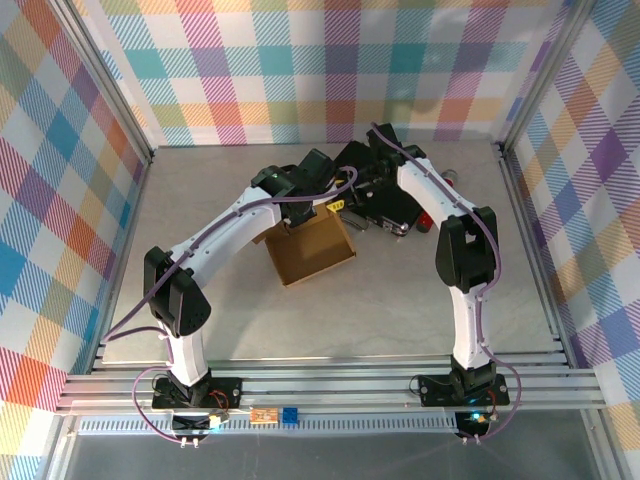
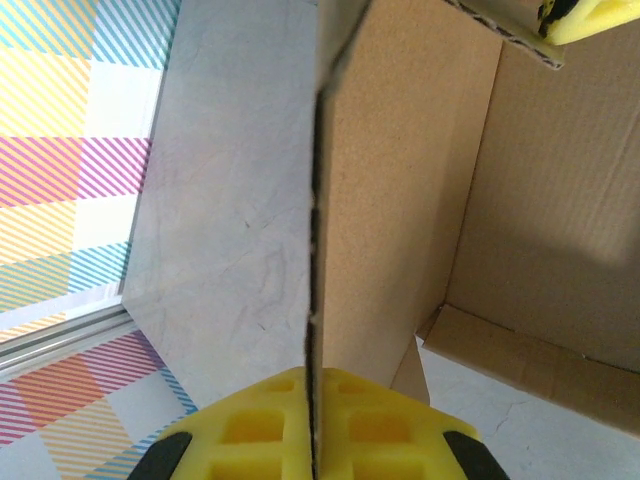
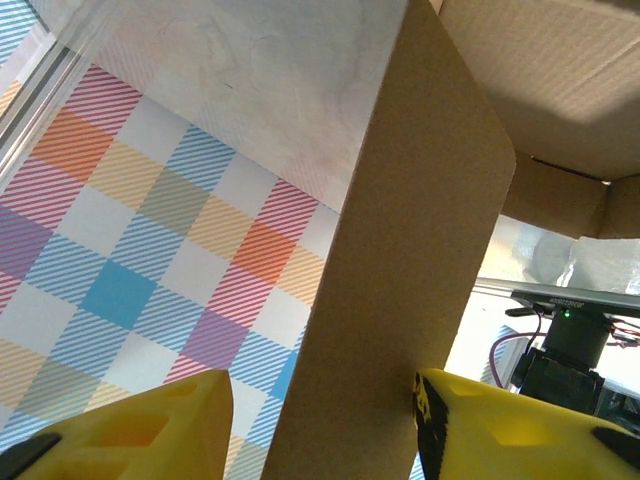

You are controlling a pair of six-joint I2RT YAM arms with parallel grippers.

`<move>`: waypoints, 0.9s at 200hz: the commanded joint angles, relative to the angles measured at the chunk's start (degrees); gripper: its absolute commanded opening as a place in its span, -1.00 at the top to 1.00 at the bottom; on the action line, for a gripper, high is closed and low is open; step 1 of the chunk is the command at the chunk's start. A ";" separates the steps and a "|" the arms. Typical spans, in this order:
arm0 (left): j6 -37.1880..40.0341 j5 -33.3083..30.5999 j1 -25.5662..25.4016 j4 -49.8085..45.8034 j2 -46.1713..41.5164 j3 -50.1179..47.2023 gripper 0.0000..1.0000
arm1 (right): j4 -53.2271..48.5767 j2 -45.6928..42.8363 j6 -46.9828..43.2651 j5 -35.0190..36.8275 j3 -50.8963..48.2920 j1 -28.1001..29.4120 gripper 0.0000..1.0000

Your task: Fold the paper box

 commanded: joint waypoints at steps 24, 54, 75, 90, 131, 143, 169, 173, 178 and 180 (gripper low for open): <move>1.64 -0.04 -2.47 4.90 -0.40 0.92 1.00 | -0.99 0.67 1.02 -3.05 -0.19 1.75 0.09; 2.90 -0.49 -2.95 6.28 -0.59 0.54 1.00 | -0.98 0.99 1.16 -3.54 -0.20 1.93 0.12; 3.10 -0.86 -3.25 6.71 -0.57 0.59 1.00 | -0.98 0.99 1.20 -3.45 -0.19 1.93 0.16; 3.38 -1.06 -3.55 7.43 -0.67 0.29 1.00 | -0.73 1.06 1.46 -3.54 -0.44 1.98 0.23; 4.07 -1.92 -4.58 9.28 -1.14 -0.98 1.00 | -0.15 1.09 2.07 -3.43 -0.61 1.99 0.44; 4.24 -1.96 -4.79 9.99 -1.52 -1.73 1.00 | 0.06 1.15 2.21 -3.44 -0.70 2.00 0.52; 4.08 -2.00 -5.04 10.76 -1.98 -2.63 1.00 | 0.28 0.89 2.52 -3.28 -1.17 1.98 0.64; 3.93 -2.02 -5.02 10.76 -1.98 -2.64 1.00 | 0.48 0.84 2.64 -3.19 -1.30 1.93 0.66; 3.67 -2.03 -5.06 10.75 -2.01 -2.68 1.00 | 0.71 0.75 2.78 -3.11 -1.52 1.94 0.70; 3.53 -2.00 -5.02 10.76 -1.99 -2.71 1.00 | 0.85 0.71 2.89 -3.10 -1.65 1.93 0.72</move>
